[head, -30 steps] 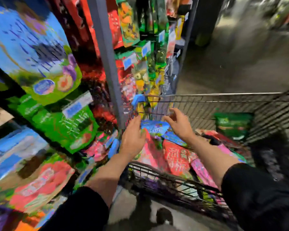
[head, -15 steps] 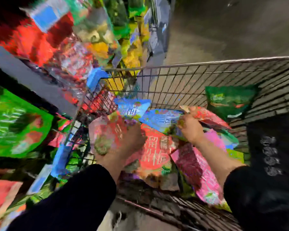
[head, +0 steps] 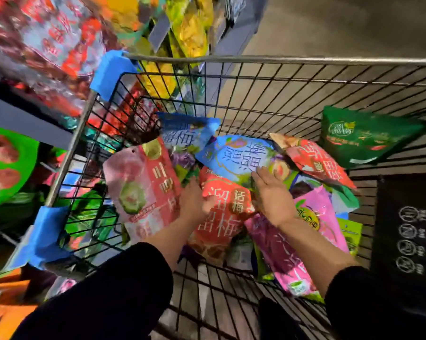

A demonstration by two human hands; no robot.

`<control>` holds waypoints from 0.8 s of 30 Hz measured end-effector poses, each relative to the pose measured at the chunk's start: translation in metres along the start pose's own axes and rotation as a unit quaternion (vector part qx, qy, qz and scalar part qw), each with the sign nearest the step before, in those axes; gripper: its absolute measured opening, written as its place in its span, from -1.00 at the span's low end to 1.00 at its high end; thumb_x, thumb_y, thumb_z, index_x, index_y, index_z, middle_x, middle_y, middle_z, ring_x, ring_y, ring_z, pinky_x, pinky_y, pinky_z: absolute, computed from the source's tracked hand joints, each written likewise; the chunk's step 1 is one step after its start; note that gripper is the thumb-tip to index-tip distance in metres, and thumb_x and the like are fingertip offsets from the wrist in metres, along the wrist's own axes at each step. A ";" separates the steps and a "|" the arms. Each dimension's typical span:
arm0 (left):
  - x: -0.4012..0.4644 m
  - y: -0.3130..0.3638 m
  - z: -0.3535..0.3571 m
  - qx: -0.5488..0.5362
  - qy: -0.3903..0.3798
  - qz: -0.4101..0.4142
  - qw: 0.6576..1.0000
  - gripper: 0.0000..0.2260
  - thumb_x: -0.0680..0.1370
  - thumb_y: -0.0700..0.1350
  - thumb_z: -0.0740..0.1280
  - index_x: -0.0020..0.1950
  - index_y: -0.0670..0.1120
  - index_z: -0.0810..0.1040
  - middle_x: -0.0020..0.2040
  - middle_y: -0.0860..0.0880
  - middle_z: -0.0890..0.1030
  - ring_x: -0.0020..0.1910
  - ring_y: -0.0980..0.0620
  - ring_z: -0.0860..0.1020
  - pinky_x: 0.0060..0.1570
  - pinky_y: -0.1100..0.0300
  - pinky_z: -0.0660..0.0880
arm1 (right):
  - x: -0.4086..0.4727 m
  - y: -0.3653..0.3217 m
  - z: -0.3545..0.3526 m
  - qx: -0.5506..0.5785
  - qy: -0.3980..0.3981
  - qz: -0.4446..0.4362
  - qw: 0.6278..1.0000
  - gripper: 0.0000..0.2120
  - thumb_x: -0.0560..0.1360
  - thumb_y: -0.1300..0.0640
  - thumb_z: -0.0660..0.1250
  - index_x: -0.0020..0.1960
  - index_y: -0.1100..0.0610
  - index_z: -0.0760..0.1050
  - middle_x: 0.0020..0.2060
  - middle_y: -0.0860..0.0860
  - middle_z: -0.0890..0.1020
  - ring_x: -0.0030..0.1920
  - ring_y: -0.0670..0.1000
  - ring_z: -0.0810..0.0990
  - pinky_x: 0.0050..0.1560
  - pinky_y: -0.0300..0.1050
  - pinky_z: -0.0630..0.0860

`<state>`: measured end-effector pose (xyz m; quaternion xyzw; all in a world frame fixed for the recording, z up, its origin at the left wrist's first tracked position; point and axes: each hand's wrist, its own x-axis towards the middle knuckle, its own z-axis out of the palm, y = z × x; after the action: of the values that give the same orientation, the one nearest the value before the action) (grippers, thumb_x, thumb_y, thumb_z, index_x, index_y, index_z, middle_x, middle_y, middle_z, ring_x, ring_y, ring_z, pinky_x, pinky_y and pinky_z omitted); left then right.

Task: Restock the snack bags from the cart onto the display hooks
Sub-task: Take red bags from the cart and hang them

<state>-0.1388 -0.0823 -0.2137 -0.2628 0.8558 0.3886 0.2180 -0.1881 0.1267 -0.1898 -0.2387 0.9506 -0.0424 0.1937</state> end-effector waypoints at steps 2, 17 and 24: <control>-0.006 0.019 -0.010 -0.018 0.004 -0.025 1.000 -0.44 0.40 0.08 0.50 0.23 -0.23 0.45 0.14 -0.21 0.60 0.12 -0.20 0.56 0.08 -0.05 0.49 | 0.000 -0.003 -0.009 -0.010 -0.004 0.012 1.000 -0.33 0.39 0.26 0.43 0.45 0.30 0.28 0.46 0.22 0.30 0.48 0.18 0.27 0.50 0.02 0.16; -0.023 0.045 -0.079 -0.408 0.182 0.017 0.895 -0.89 0.53 -0.02 0.35 -0.09 -0.03 0.49 -0.17 -0.18 0.63 -0.27 -0.02 0.58 -0.21 -0.02 0.55 | -0.022 -0.049 -0.083 0.091 0.234 0.167 0.953 -0.66 0.37 0.37 0.36 0.13 0.18 0.58 -0.34 0.25 0.62 -0.36 0.29 0.60 -0.46 -0.06 0.38; -0.018 0.071 -0.133 -0.476 0.302 -0.018 0.826 -0.68 0.62 -0.06 0.24 0.25 -0.26 0.47 0.13 -0.23 0.59 0.12 -0.17 0.56 0.18 -0.09 0.49 | -0.055 -0.090 -0.059 0.043 0.260 0.090 0.960 -0.68 0.30 0.35 0.31 0.02 0.16 0.59 -0.30 0.08 0.65 -0.39 0.13 0.64 -0.61 -0.16 0.37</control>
<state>-0.1910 -0.1409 -0.0842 -0.4534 0.5831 0.6447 -0.1968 -0.1270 0.0726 -0.1005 -0.1241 0.9831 -0.1258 -0.0469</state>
